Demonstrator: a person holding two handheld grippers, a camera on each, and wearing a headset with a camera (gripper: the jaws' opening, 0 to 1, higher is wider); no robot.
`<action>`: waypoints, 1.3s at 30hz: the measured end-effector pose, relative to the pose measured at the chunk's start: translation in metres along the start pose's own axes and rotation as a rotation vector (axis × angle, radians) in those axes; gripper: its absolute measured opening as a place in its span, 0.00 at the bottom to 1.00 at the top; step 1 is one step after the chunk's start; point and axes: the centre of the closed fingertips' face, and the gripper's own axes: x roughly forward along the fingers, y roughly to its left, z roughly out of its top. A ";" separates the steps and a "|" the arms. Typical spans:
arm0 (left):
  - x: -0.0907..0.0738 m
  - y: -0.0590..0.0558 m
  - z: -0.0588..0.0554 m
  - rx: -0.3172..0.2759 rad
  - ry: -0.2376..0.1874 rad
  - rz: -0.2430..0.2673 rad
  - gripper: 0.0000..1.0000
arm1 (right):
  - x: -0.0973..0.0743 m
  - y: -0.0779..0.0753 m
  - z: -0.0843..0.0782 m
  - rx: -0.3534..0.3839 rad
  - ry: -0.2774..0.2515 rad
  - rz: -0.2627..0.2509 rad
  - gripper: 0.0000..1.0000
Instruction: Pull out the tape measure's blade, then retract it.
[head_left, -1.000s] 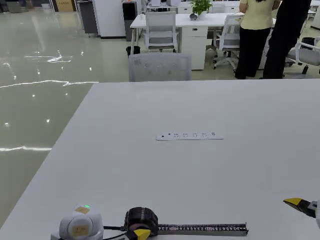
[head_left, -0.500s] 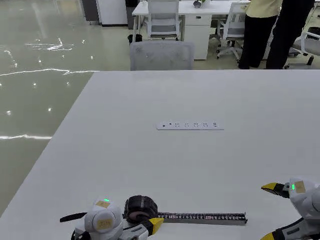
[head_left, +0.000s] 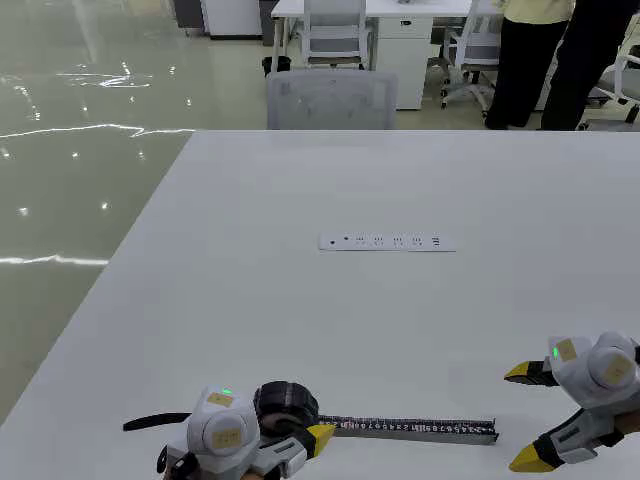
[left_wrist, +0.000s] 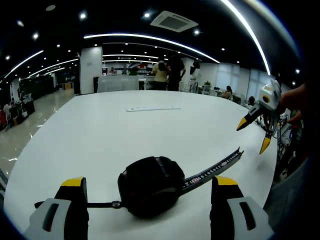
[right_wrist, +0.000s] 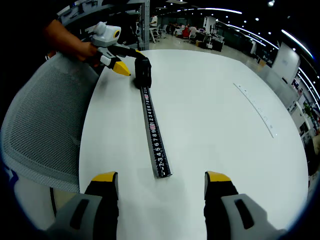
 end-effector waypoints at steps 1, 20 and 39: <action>0.000 -0.001 0.001 -0.007 -0.006 -0.002 1.00 | 0.002 -0.001 0.001 0.001 -0.003 0.006 0.67; 0.005 0.004 0.004 -0.032 -0.036 0.008 1.00 | 0.033 -0.001 -0.021 -0.073 0.168 0.114 0.32; 0.004 0.001 -0.001 -0.022 -0.020 0.008 0.95 | 0.042 0.001 -0.025 -0.080 0.190 0.113 0.14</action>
